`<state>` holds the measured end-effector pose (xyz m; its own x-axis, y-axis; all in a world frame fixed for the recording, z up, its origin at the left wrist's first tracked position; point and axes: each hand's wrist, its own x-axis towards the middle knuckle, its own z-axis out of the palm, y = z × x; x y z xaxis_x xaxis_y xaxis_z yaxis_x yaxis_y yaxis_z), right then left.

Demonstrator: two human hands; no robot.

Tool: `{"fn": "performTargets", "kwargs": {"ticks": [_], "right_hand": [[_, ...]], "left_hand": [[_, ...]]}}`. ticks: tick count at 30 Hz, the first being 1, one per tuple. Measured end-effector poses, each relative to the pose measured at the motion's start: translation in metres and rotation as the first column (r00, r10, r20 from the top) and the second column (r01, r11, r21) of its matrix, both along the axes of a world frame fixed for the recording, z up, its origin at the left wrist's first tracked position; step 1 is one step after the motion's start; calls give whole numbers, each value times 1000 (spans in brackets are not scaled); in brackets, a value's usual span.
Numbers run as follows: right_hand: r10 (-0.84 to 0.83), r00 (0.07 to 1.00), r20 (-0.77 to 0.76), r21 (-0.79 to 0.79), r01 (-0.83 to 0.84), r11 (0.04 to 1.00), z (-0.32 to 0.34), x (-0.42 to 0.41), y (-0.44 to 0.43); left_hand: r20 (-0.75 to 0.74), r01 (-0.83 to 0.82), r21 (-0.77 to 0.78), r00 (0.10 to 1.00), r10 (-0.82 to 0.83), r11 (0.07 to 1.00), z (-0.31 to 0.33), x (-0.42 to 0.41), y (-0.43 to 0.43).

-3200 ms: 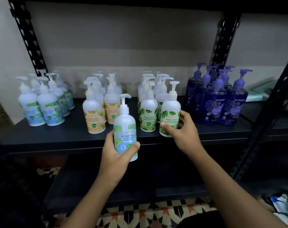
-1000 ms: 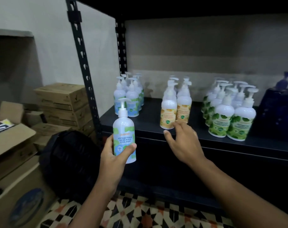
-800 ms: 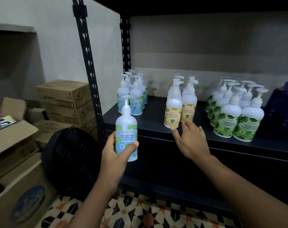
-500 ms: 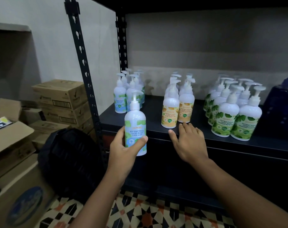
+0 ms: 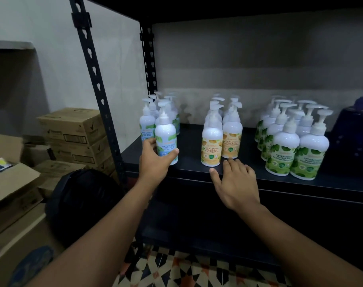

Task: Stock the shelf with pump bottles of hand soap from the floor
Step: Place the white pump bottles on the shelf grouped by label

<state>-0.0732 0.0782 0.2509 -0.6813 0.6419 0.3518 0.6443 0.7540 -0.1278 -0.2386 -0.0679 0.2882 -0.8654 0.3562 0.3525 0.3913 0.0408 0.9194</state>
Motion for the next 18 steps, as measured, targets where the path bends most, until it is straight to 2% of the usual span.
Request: {"fn": "performTargets", "kwargs": {"ticks": [5,8,18], "right_hand": [[-4,1000,-7,-13,4,1000,0,-2,-1],[-7,1000,-3,-17,7,1000,0,-1,0],[-8,1000,-6,-23,8,1000,1,-1,-1]], "left_hand": [[-32,-38,-55,999,36,998,-12,-5,2],[-72,-126,-114,990,119,985,-13,-4,4],[-28,-340,-204,940,341,918,-6,-12,15]]}}
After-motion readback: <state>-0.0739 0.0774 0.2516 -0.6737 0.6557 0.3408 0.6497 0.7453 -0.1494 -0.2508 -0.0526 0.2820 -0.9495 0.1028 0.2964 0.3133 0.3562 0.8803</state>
